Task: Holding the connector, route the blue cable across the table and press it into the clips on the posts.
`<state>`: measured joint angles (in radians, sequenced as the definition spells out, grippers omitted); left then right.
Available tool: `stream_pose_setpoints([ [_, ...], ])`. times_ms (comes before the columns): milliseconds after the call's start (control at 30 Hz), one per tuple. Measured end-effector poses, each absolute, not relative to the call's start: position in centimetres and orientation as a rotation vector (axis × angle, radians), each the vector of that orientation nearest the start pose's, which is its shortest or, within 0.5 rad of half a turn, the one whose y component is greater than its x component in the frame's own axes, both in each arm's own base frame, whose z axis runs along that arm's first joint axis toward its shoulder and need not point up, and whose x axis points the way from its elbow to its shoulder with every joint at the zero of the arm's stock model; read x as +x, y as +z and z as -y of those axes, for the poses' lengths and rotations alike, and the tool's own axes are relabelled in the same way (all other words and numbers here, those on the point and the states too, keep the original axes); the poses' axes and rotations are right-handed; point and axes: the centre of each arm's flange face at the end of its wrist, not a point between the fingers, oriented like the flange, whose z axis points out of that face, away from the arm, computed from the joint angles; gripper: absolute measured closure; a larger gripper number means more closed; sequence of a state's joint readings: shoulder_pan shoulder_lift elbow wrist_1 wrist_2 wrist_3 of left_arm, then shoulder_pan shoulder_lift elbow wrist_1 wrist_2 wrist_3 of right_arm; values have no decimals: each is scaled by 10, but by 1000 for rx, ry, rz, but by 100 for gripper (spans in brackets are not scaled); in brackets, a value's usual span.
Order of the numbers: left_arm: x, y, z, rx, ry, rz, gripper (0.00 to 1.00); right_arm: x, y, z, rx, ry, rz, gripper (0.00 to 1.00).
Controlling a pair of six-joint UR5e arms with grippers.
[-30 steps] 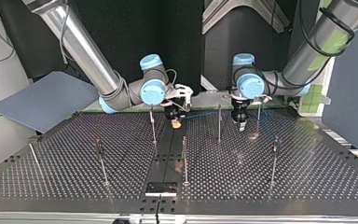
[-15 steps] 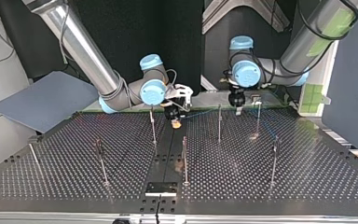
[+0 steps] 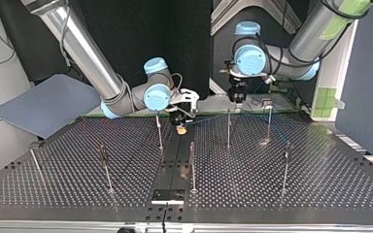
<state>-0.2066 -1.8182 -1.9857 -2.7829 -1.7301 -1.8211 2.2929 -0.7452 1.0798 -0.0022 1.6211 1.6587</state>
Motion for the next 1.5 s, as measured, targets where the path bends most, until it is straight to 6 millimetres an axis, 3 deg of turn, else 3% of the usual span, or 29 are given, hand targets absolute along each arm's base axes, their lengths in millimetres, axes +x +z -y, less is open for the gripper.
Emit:
stream_pose_setpoints([
  [300,434,217,251,-129,-283,-1794,0,584,195,479,-2657,-1976,-1444,100],
  [533,439,208,275,-91,-316,-1795,0,582,195,482,-2640,-1979,-1461,100],
  [1200,492,171,295,-145,-248,-1793,0,579,195,485,-2632,-1977,-1459,100],
  [1500,515,175,301,-175,-263,-1755,0,578,195,487,-2627,-1977,-1463,100],
])
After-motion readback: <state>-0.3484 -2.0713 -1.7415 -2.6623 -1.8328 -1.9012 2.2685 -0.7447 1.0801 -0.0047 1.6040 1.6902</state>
